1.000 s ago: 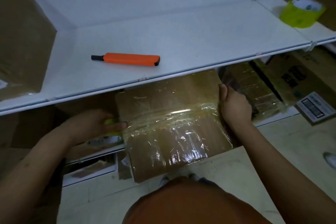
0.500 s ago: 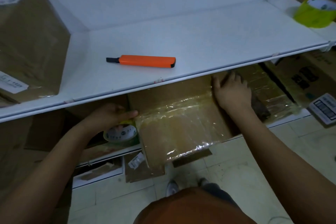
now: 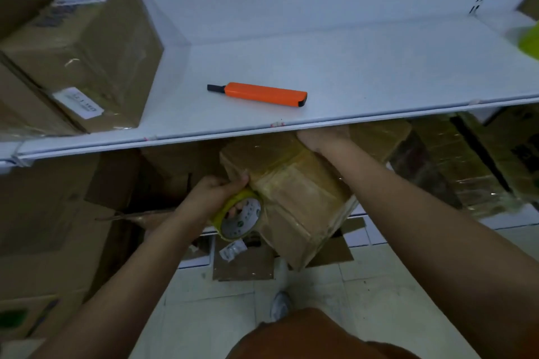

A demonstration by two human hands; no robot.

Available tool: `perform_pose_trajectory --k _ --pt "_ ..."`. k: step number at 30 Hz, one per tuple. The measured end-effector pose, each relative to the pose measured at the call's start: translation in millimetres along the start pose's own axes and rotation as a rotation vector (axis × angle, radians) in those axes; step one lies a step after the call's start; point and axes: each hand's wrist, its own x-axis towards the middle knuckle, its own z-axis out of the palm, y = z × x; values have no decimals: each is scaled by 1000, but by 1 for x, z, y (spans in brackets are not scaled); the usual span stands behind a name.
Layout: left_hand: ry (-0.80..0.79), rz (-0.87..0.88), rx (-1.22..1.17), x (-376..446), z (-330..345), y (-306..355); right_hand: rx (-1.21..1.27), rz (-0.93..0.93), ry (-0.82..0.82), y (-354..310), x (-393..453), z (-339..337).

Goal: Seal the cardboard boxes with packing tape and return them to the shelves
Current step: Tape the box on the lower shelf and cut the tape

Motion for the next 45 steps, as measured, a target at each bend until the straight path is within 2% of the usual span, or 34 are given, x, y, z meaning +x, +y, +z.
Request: perform_pose_trajectory --k 3,5,12,17,22,24,27,29,31,34,36,37,38,41,42,44,45 --pt "25 -72 -158 -19 27 -12 -325 -139 -128 -17 -26 7" --pt "39 -100 -219 -29 50 -23 -432 -197 -185 -14 -44 4" --pt "141 -87 -329 -52 132 -25 -450 -372 -246 25 -110 -22" --pt "3 33 -300 -63 170 -17 -436 -282 -246 69 -136 -43" --pt "-40 -31 -235 -66 203 -20 -602 -569 -227 92 -122 -44" --pt "48 -46 -221 -60 218 -16 -625 -633 -227 104 -113 -48" --pt "256 52 -303 -48 229 -9 -586 -625 -227 97 -98 -50" --pt "321 111 -360 -42 223 -1 -563 -606 -214 83 -90 -46" --pt "326 156 -378 -35 211 -2 -520 -687 -88 72 -92 -44" --pt "236 95 -375 -32 200 -7 -371 -860 355 48 -107 -53" --pt "178 22 -437 -32 197 -11 -304 -837 593 13 -101 -64" --pt "159 6 -462 -32 196 -11 -280 -799 644 -3 -89 -66" --pt "127 -11 -467 -32 196 -12 -275 -754 614 -18 -74 -67" --pt "129 -20 -440 -31 201 -16 -397 -627 216 -50 -29 -69" --pt "147 -20 -402 -31 204 -18 -439 -625 138 -56 -18 -68" --pt "178 -18 -384 -32 208 -18 -537 -645 97 -60 -7 -68" --pt "195 -20 -388 -31 209 -19 -554 -671 131 -59 -9 -68"
